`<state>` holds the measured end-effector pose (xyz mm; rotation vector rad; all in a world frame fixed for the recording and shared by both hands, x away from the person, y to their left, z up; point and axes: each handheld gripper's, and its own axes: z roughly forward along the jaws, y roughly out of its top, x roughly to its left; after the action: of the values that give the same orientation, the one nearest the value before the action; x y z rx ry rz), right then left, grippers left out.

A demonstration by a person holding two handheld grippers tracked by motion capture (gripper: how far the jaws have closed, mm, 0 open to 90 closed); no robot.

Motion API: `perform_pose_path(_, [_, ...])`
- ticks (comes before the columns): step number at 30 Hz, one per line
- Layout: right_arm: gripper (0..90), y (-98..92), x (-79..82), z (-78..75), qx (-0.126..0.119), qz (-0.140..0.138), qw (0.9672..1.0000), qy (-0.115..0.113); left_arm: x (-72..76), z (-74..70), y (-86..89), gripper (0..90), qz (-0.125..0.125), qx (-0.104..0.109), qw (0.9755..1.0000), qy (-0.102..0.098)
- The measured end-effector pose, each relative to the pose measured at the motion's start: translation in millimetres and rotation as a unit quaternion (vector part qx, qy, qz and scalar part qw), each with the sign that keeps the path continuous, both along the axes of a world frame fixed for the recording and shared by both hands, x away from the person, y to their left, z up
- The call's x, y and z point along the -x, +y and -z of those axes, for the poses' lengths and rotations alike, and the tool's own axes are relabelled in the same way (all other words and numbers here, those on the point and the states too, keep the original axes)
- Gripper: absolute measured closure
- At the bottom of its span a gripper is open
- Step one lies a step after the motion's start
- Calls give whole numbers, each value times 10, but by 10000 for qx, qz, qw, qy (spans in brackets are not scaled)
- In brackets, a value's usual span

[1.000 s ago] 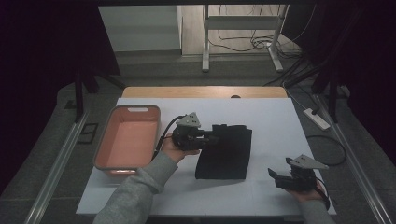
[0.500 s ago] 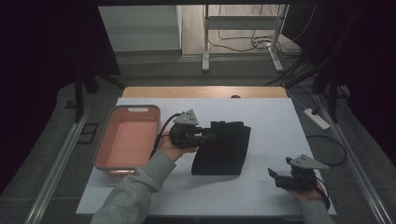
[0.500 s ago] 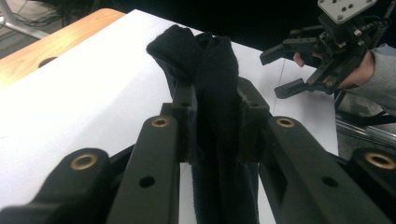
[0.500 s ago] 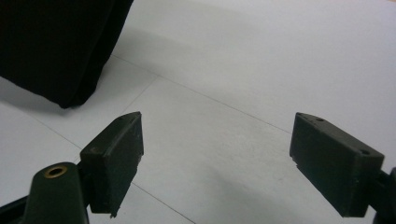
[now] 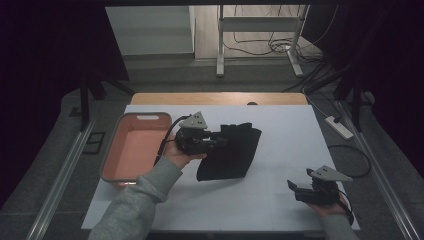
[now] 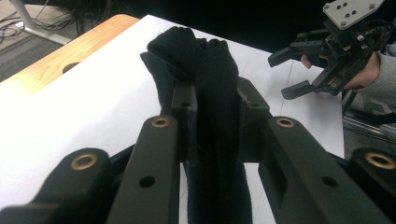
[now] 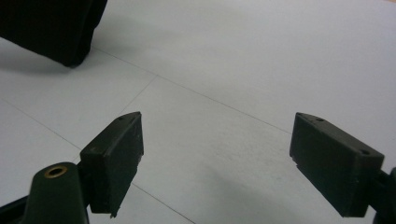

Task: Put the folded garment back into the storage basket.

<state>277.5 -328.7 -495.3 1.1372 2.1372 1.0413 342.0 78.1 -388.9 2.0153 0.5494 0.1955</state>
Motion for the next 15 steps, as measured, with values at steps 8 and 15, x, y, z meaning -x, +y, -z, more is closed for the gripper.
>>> perform_pose_path(8, [181, 5, -3, 2, 9, 3, 10000, -2, 8, -68, 51, 737, -48, -60, 9999, -74])
perform_pose_path(15, [181, 1, 0, 0, 5, 19, 10000, -3, 17, -128, 136, 737, -137, -18, 9998, -116])
